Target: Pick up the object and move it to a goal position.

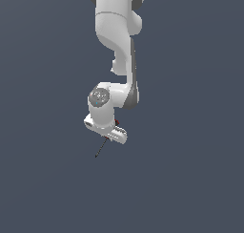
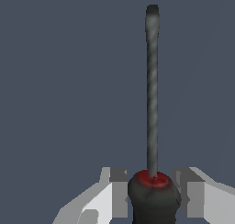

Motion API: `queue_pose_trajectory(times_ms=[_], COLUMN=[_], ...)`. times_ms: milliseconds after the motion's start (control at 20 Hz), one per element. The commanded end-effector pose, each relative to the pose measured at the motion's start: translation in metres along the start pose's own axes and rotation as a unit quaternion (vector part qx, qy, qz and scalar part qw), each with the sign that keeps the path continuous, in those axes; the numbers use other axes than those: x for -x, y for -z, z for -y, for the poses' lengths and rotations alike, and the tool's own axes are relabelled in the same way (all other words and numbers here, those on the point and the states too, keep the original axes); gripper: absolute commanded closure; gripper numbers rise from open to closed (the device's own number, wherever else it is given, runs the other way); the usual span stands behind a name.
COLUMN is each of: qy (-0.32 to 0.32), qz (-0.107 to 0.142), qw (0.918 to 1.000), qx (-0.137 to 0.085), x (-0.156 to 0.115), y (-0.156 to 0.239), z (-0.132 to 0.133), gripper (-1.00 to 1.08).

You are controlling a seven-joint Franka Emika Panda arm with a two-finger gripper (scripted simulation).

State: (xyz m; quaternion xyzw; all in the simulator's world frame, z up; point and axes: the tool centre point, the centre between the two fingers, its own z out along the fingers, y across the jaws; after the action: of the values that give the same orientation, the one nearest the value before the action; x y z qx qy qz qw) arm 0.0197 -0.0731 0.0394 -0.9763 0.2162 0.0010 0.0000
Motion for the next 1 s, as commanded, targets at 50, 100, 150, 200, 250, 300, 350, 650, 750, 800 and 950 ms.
queue_pose_trajectory(times_ms=[50,100,150,200,250,300,350,650,750,800,950], qy=[-0.001,-0.001,-0.001,-0.001,-0.001,-0.001,-0.001,-0.001,-0.001,-0.001,-0.001], qz=[-0.001,-0.001,-0.001,-0.001,-0.001,-0.001,-0.001,-0.001,-0.001,-0.001,-0.001], qw=[1.0,1.0,1.0,1.0,1.0,1.0,1.0,1.0,1.0,1.0,1.0], qx=[0.0,0.0,0.0,0.0,0.0,0.0,0.0,-0.001,-0.001,-0.001,-0.001], x=[0.005,0.006,0.008,0.009,0.01,0.012,0.013,0.018,0.019,0.019,0.019], y=[0.011,0.014,0.017,0.02,0.023,0.026,0.029,0.043,0.047,0.048,0.051], z=[-0.04,-0.051,-0.063,-0.074,-0.084,-0.095,-0.105,-0.158,-0.169,-0.174,-0.184], gripper=[1.08,1.08,1.08,1.08,1.08,1.08,1.08,1.08,1.08,1.08,1.08])
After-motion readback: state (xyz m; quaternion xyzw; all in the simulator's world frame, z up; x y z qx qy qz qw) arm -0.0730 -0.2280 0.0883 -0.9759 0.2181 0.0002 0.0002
